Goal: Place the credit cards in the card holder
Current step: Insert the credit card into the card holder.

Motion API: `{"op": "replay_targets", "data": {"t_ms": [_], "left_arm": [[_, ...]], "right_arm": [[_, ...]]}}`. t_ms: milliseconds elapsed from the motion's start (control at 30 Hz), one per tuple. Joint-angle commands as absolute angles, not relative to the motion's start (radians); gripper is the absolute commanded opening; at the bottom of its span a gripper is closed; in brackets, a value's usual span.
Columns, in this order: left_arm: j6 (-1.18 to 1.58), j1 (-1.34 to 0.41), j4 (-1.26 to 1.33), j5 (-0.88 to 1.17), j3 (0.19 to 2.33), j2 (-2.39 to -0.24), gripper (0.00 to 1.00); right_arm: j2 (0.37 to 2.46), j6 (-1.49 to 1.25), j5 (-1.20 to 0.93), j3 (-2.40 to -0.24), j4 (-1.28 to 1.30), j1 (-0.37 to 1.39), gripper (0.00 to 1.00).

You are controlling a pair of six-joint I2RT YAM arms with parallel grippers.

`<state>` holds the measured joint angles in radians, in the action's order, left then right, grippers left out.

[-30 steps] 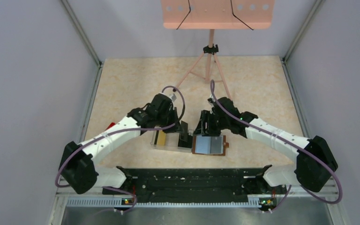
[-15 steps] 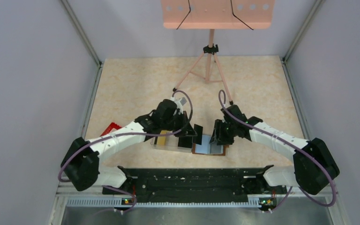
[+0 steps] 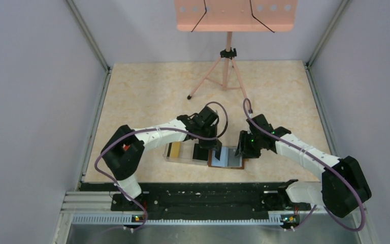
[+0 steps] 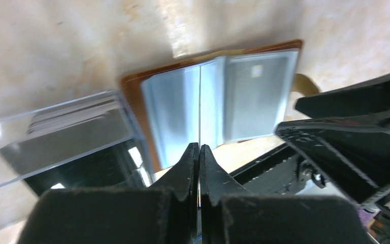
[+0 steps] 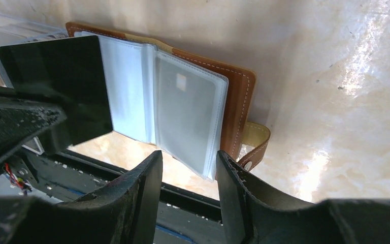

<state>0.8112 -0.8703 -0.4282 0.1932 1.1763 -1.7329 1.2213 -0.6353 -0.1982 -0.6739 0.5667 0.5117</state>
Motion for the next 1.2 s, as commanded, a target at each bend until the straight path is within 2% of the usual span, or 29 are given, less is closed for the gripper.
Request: {"op": "replay_targets", "data": {"t_ms": [0, 500, 700, 833, 1167], "left_arm": [[0.767, -0.871, -0.539, 0.107, 1.181, -1.717, 0.00], [0.751, -0.803, -0.638, -0.031, 1.048, -1.563, 0.00], [0.724, -0.786, -0.615, -0.005, 1.044, -1.507, 0.00], [0.742, -0.787, -0.519, 0.106, 1.030, -1.488, 0.00], [0.864, -0.821, -0.073, 0.294, 0.914, -1.507, 0.00]], "right_arm": [[1.203, -0.613, -0.172, -0.690, 0.593, 0.501, 0.43], [1.211, -0.601, -0.160, -0.689, 0.606, 0.500, 0.43], [1.197, -0.589, -0.185, -0.704, 0.607, 0.500, 0.40], [1.166, -0.582, -0.214, -0.728, 0.607, 0.499, 0.37], [1.196, -0.586, -0.204, -0.727, 0.588, 0.499, 0.29]]}}
